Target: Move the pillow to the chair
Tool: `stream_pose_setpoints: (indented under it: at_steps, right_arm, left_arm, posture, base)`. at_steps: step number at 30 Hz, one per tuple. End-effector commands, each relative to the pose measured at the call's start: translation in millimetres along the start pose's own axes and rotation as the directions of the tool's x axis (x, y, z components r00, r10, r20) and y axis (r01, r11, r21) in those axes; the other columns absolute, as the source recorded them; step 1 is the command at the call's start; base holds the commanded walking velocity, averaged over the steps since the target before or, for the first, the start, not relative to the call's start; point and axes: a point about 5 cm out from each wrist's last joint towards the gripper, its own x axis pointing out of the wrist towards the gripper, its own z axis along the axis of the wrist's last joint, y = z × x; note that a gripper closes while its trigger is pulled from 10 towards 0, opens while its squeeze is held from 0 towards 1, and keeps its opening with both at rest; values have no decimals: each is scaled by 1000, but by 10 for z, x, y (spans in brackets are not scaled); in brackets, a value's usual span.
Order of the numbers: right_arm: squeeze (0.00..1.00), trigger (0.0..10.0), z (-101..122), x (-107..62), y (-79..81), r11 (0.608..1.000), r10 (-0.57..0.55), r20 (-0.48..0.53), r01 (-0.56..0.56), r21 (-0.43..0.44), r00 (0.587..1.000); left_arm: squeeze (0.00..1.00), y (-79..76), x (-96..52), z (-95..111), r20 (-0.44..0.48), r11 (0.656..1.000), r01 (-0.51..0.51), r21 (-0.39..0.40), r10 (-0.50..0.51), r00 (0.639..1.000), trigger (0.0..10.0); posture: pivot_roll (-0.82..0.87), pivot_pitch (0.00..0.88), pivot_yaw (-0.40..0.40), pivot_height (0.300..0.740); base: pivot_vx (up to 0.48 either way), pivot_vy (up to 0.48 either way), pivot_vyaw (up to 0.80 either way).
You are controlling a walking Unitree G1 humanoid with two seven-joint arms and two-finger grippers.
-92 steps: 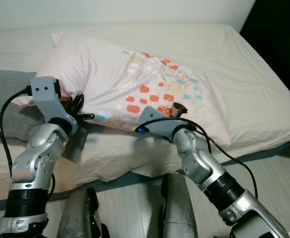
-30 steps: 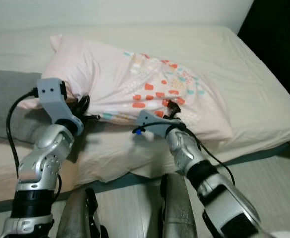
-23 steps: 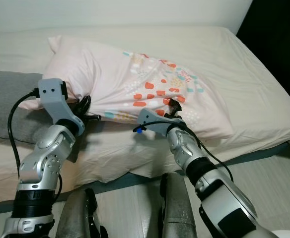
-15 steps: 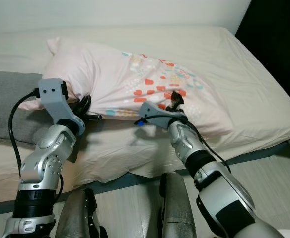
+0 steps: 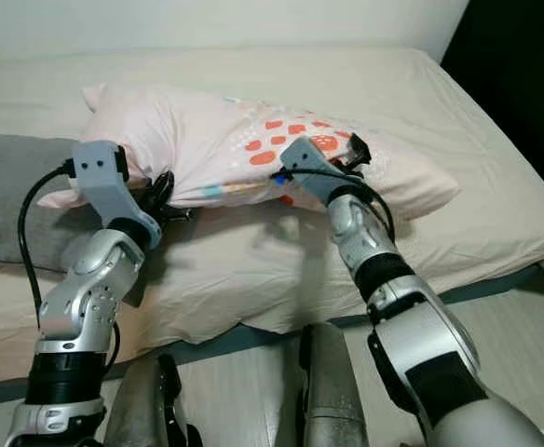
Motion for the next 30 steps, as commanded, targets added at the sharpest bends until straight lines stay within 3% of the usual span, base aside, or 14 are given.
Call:
stream_pose_setpoints:
  at_steps: [1, 3, 4, 11, 12, 13, 15, 19, 20, 21, 30]
  right_arm:
    - [0, 10000, -73, 8, -59, 993, -25, -9, 24, -112, 1000]
    - [0, 10000, -73, 8, -59, 993, -25, -9, 24, -112, 1000]
    - [0, 10000, -101, -21, 17, 981, -1, 2, 2, -192, 1000]
    - [0, 10000, -131, -34, 51, 987, 11, -20, -14, -163, 1000]
    - [0, 10000, -174, -33, 27, 998, -1, -68, -3, -60, 998]
    - [0, 10000, -174, -33, 27, 998, -1, -68, -3, -60, 998]
    - [0, 10000, -227, -27, -14, 999, -4, -110, 8, 41, 994]
    - [0, 10000, -238, -26, -23, 999, 3, -104, 1, 37, 995]
    - [0, 2902, -246, -31, -18, 1000, 5, -102, -3, 15, 995]
    - [0, 0, -257, -35, -12, 1000, 7, -102, -6, 3, 995]
    - [0, 0, -271, -42, -3, 1000, 14, -102, -13, 8, 995]
  left_arm:
    - [0, 88, -38, -83, -33, 999, -41, 18, 41, 999, 0]
    - [0, 88, -38, -83, -33, 999, -41, 18, 41, 999, 0]
    - [0, 77, -41, -89, -35, 999, -40, 17, 40, 999, 0]
    - [0, 72, -42, -93, -37, 999, -39, 17, 40, 999, 0]
    - [0, 76, -39, -89, -36, 999, -40, 18, 41, 999, 0]
    - [0, 76, -39, -89, -36, 999, -40, 18, 41, 999, 0]
    - [0, 82, -33, -85, -36, 999, -41, 19, 42, 998, 0]
    - [0, 82, -34, -89, -37, 999, -41, 20, 41, 998, 0]
    - [0, 80, -36, -93, -37, 999, -41, 21, 41, 998, 0]
    - [0, 79, -38, -94, -38, 999, -41, 23, 42, 998, 0]
    - [0, 90, -43, -93, -38, 999, -46, 27, 47, 998, 0]
  posture:
    - [-41, 207, -80, 574]
    - [-41, 207, -80, 574]
    - [-39, 208, -79, 574]
    - [-39, 208, -79, 574]
    - [-37, 209, -77, 574]
    - [-37, 209, -77, 574]
    - [-40, 208, -75, 574]
    - [-39, 206, -75, 574]
    - [-38, 205, -76, 574]
    - [-37, 205, -77, 574]
    - [-34, 200, -75, 574]
  base:
    - [0, 0, 0]
    - [0, 0, 0]
    - [0, 0, 0]
    - [0, 0, 0]
    - [0, 0, 0]
    - [0, 0, 0]
    - [0, 0, 0]
    - [0, 0, 0]
    - [0, 0, 0]
    - [0, 0, 0]
    - [0, 0, 0]
